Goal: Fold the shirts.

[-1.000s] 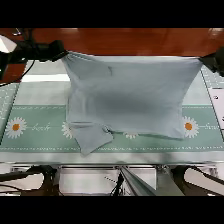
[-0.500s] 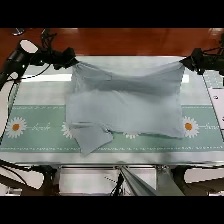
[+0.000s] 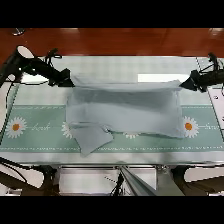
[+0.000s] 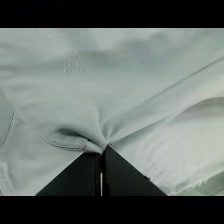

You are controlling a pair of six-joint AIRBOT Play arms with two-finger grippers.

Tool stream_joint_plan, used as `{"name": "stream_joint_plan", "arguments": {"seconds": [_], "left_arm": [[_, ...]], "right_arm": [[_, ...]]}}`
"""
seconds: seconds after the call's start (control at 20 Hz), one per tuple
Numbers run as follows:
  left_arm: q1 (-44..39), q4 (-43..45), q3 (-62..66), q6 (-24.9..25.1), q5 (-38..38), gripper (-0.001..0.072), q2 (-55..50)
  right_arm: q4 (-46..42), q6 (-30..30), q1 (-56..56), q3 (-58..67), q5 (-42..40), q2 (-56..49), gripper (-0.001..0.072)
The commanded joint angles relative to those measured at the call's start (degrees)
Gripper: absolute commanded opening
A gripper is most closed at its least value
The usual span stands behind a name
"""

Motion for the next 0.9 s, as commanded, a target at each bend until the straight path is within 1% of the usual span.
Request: {"name": "stream_joint_plan", "arguments": {"seconds": [0.0, 0.15, 0.2, 0.25, 0.3, 0.4, 0.5, 0.55, 0.65, 0.75, 0.85], "left_arm": [[-0.83, 1.44, -3.85, 1.27, -3.19, 0.0021, -1.14], [-0.79, 1.42, -4.92, 1.42, -4.39, 0.0024, -1.33], [-0.79, 1.40, -4.92, 1.40, -5.03, 0.0067, -1.33], [-0.79, 1.40, -4.85, 1.25, -6.01, 0.0291, -1.33], [-0.72, 1.40, -4.74, 1.25, -7.89, 0.0710, -1.31], [0.15, 1.53, -4.72, 1.64, -11.63, 0.0705, -0.76], [1.62, 3.06, -5.14, 1.62, -15.12, 0.0704, 1.09], [2.58, 4.31, -6.43, 1.66, -15.37, 0.0704, 3.04], [5.16, 6.47, -12.61, 2.73, -12.59, 0.0705, 8.61], [8.96, 7.02, -22.21, 4.35, -8.66, 0.0704, 15.08], [13.40, 6.58, -32.89, 4.70, -4.02, 0.0704, 21.40]], "right_arm": [[-3.63, 0.46, -0.26, -5.81, -0.24, -0.07, 0.0028], [-3.65, 0.61, -0.26, -6.40, -1.49, -0.07, 0.0029], [-3.72, 1.46, -0.26, -6.40, -1.70, -0.07, 0.0052], [-3.69, 2.84, -0.24, -6.40, -1.51, -0.07, 0.0283], [-3.58, 3.52, -0.24, -6.40, -0.39, -0.04, 0.0608], [-4.13, 3.48, -0.46, -6.40, 2.67, 0.44, 0.0619], [-8.44, 3.54, -0.50, -6.69, 4.74, 3.02, 0.0618], [-10.80, 3.54, -0.55, -7.89, 4.35, 5.25, 0.0618], [-13.90, 3.52, -1.14, -14.08, -0.07, 11.78, 0.0619], [-12.59, 3.48, -2.23, -23.41, -5.49, 19.69, 0.0619], [-10.67, 3.26, -2.54, -32.85, -10.36, 27.85, 0.0618]]}}
